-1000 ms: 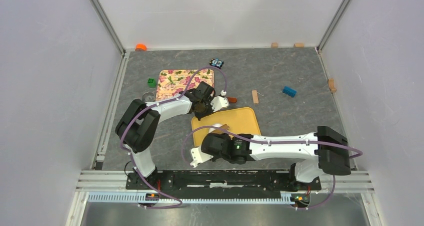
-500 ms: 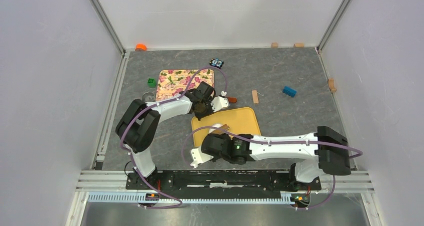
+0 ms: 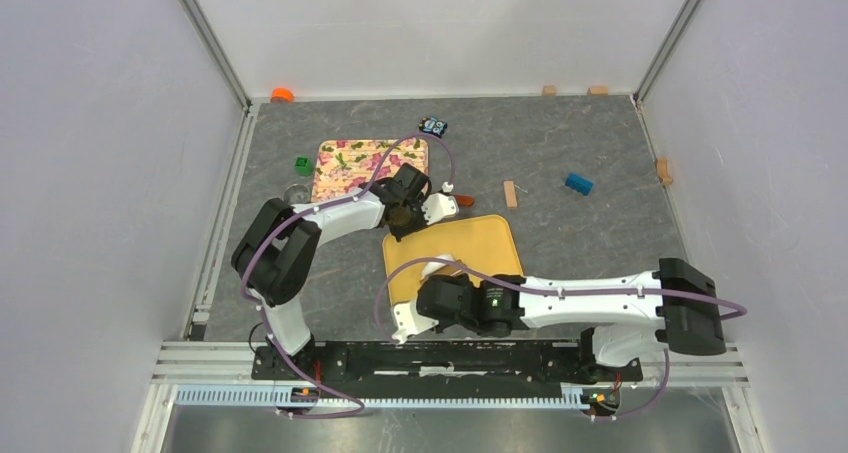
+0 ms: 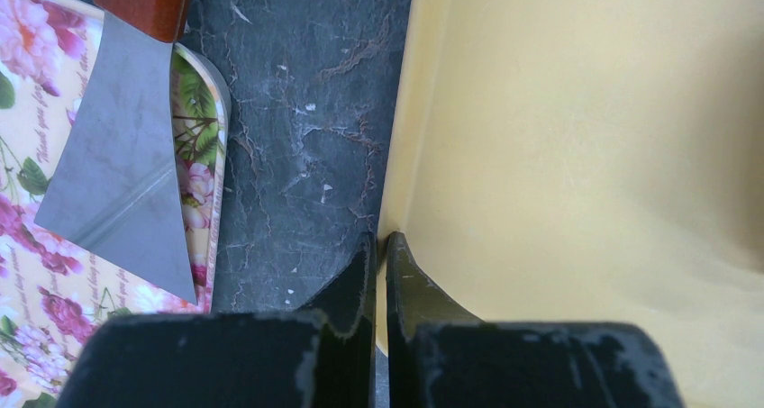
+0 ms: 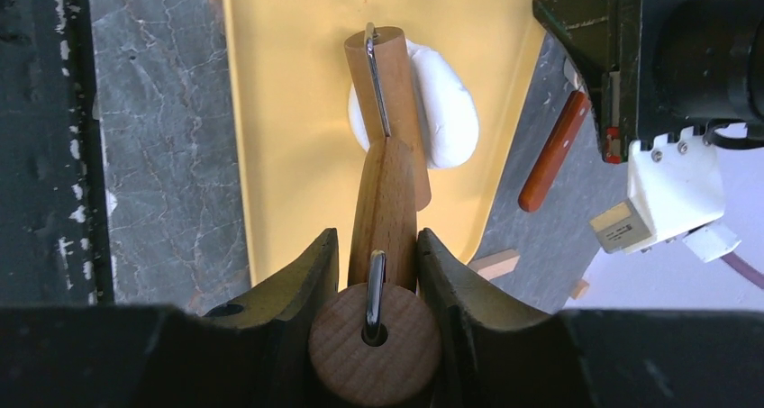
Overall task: Roll out the dumpling wrappers from the dough
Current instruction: Flatten out the dough on the work surface.
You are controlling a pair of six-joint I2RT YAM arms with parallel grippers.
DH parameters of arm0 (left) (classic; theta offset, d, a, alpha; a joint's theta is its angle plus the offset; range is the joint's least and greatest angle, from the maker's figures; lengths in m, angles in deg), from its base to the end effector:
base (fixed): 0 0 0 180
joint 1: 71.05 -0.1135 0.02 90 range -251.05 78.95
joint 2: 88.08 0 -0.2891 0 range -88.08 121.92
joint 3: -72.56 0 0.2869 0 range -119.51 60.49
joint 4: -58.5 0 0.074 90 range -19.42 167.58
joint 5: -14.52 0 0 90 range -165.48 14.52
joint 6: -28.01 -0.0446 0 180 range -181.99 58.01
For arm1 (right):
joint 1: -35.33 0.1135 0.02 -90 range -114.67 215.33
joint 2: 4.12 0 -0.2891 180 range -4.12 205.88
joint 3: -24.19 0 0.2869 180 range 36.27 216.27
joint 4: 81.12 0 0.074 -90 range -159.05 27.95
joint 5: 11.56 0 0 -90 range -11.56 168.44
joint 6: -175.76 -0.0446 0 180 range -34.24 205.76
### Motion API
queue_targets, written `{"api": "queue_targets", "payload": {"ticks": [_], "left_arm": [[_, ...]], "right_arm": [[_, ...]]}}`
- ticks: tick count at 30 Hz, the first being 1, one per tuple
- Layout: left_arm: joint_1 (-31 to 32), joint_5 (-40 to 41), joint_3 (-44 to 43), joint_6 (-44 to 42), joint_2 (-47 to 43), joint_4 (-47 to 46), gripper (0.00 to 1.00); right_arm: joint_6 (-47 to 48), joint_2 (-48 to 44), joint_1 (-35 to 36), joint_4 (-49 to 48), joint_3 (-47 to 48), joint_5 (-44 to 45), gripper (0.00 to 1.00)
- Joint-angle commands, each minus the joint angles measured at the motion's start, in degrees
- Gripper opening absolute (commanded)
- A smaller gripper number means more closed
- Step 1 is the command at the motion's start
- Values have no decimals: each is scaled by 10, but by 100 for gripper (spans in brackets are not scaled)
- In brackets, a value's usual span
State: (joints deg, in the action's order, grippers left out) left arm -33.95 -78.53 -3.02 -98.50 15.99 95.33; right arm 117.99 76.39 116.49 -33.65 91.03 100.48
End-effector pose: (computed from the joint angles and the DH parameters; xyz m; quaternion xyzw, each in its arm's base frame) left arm 0.3112 -0.2383 0.1494 0.5896 0.7785 -0.0271 0.2135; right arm 0.0637 0.3006 0.2298 -0.7683 0.5618 -0.0672 0.2993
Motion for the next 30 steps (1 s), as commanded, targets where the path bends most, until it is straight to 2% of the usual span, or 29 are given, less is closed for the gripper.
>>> {"api": "queue_targets", "payload": {"ticks": [1,5,7,16,19,25,30], "left_arm": [[-2,9,34,-12,71,2,2],[-2,9,34,-12,72,3,2],[-2,9,34,-12,72,2,2],[-1,9,35,-12,71,2,2],[-1,9,35,-13,71,2,2],[-1,10,34,-12,71,3,2],[-1,10,34,-12,72,3,2]], "right_arm": [[3,62,-19,71,-14,-82,0],[36,132,-23,65,27,-85,0],[31,135,-22,76,35,-91,0],[-73,26,14,138,-37,-82,0],[-49,22,8,107,-48,-71,0],[14,92,-17,71,-10,-89,0],[-6,88,-13,92,-9,-102,0]]}}
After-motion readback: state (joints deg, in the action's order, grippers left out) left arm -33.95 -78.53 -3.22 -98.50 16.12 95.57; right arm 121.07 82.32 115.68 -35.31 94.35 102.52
